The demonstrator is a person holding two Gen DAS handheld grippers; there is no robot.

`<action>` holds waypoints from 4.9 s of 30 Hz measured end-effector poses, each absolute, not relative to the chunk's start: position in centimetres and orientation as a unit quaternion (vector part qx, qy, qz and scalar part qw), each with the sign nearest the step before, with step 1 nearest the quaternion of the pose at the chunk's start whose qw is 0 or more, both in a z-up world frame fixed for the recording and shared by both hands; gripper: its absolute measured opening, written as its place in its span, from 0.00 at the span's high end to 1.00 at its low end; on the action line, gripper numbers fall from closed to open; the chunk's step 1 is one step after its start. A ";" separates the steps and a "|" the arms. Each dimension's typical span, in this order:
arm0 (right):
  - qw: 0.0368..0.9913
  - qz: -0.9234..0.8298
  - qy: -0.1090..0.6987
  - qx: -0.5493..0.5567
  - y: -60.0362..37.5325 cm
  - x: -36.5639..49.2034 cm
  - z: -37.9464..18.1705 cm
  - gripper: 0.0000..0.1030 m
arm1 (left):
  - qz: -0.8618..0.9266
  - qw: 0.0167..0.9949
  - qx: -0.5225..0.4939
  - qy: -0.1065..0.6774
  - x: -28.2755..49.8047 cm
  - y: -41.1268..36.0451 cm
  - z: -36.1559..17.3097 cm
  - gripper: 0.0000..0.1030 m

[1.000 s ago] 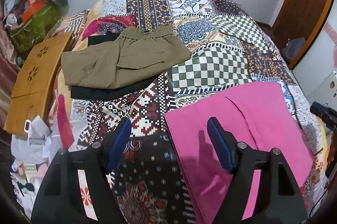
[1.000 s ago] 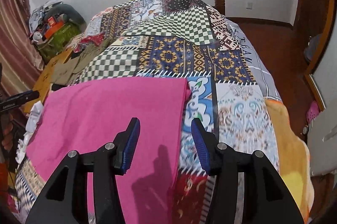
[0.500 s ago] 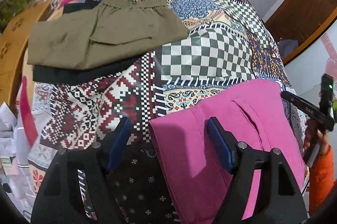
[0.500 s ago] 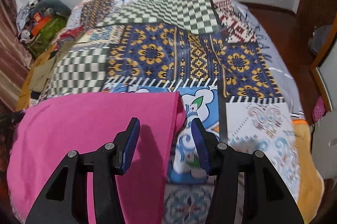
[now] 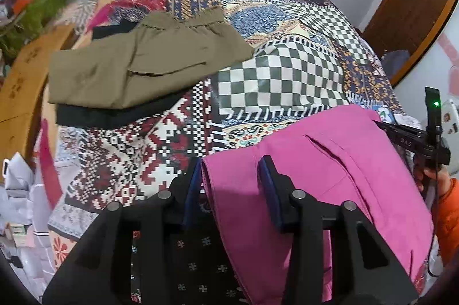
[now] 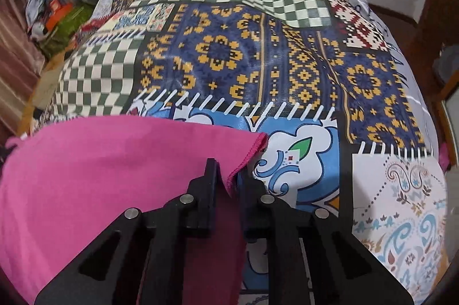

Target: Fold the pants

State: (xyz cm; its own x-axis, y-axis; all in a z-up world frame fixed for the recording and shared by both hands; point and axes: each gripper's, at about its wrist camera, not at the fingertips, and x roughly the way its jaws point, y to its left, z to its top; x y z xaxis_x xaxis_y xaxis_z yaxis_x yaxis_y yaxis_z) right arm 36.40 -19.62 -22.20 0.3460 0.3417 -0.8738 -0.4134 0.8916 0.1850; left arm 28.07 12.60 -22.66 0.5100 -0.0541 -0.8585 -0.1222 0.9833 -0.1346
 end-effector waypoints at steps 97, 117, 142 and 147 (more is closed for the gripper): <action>0.816 0.313 0.479 -0.081 -12.0 16.5 -14.6 0.30 | -0.039 0.817 -0.249 0.518 12.0 8.1 -18.5 0.09; 0.817 0.331 0.465 -0.078 -12.3 15.9 -14.9 0.27 | -0.094 0.760 -0.404 0.500 15.6 8.6 -21.0 0.36; 0.825 0.285 0.488 -0.025 -18.2 16.9 -15.3 0.30 | 0.126 0.895 0.019 0.426 11.4 7.4 -14.3 0.80; 0.825 0.286 0.487 -0.024 -18.0 17.0 -15.4 0.29 | 0.087 0.921 0.030 0.379 12.8 4.5 -10.5 0.81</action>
